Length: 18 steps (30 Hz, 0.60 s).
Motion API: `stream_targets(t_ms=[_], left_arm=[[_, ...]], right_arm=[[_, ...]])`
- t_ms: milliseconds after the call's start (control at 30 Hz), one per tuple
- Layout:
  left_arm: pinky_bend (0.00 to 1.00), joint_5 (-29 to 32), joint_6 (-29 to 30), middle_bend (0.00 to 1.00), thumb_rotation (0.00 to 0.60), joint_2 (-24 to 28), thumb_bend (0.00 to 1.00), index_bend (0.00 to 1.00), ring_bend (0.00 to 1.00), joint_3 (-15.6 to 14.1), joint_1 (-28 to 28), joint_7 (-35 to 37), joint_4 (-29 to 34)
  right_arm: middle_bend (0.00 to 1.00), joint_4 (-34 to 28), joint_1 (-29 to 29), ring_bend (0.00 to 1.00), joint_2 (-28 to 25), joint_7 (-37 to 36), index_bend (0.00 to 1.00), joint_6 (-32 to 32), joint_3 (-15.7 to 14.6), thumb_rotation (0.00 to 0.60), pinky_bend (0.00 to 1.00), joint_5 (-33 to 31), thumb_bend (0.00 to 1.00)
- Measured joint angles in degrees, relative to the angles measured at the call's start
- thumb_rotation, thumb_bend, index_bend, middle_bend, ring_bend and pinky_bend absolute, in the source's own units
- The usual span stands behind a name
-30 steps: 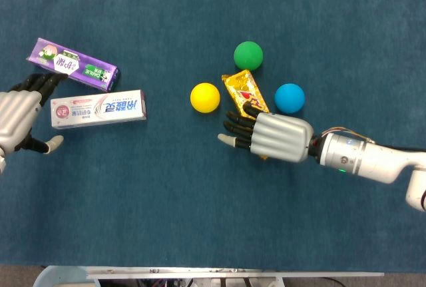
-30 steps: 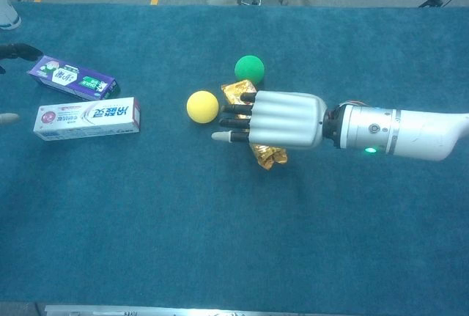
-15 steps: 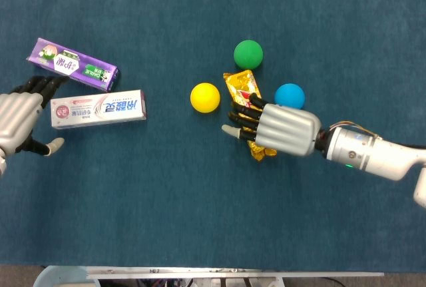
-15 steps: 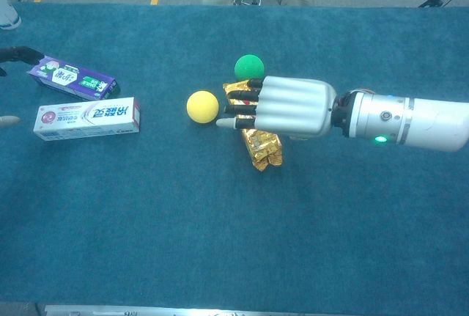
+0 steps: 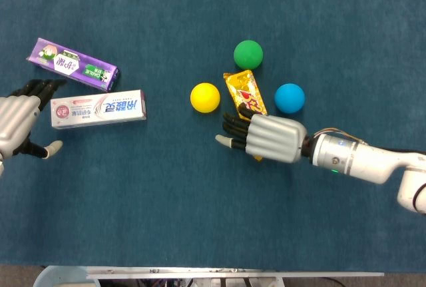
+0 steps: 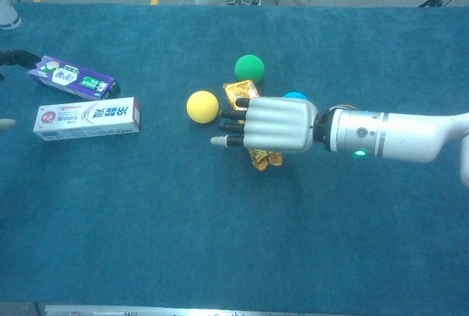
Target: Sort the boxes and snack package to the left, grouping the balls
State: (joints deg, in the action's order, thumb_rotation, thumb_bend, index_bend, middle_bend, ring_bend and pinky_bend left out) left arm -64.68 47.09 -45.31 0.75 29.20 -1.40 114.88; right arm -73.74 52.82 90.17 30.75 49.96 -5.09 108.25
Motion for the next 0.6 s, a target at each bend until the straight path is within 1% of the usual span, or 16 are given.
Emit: stream_targets(t_ms=[67, 133, 267, 333, 433, 600], left_arm=[[0.14, -0.52, -0.14, 0.09, 0.6, 0.27, 0.27, 0.0, 0.0, 0.03, -0.17, 0.88, -0.05], [0.14, -0.95, -0.31, 0.09, 0.6, 0.48, 0.27, 0.0, 0.0, 0.05, -0.31, 1.66, -0.2], [0.14, -2.12, -0.67, 0.09, 0.6, 0.74, 0.27, 0.0, 0.0, 0.03, -0.65, 3.1, -0.66], [0.14, -2.44, -0.8, 0.1, 0.6, 0.77, 0.27, 0.0, 0.0, 0.02, -0.76, 3.59, -0.81], [0.14, -3.07, -1.03, 0.1, 0.6, 0.9, 0.27, 0.0, 0.0, 0.03, -0.88, 4.37, -0.96], [0.14, -3.75, -1.07, 0.1, 0.6, 1.3, 0.27, 0.0, 0.0, 0.2, -1.09, 5.62, -1.01]], right_arm=[[0.29, 0.6, 0.0, 0.15, 0.59, 0.09, 0.29, 0.02, 0.08, 0.6, 0.27, -0.07, 0.0], [0.31, 1.27, -0.01, 0.16, 1.18, 0.27, 0.32, 0.0, 0.22, 0.6, 0.27, -0.23, 0.0], [0.38, 2.38, -0.09, 0.23, 2.43, 0.07, 0.46, 0.73, 0.18, 0.6, 0.27, -0.05, 0.0], [0.41, 3.02, -0.18, 0.26, 3.17, -0.06, 0.51, 1.43, 0.13, 0.6, 0.27, 0.23, 0.0], [0.44, 3.88, -0.32, 0.29, 4.31, -0.44, 0.54, 2.05, 0.21, 0.6, 0.28, 0.26, 0.0], [0.47, 4.21, -0.2, 0.33, 5.12, -1.58, 0.59, 3.47, 0.45, 0.6, 0.33, 0.57, 0.0]])
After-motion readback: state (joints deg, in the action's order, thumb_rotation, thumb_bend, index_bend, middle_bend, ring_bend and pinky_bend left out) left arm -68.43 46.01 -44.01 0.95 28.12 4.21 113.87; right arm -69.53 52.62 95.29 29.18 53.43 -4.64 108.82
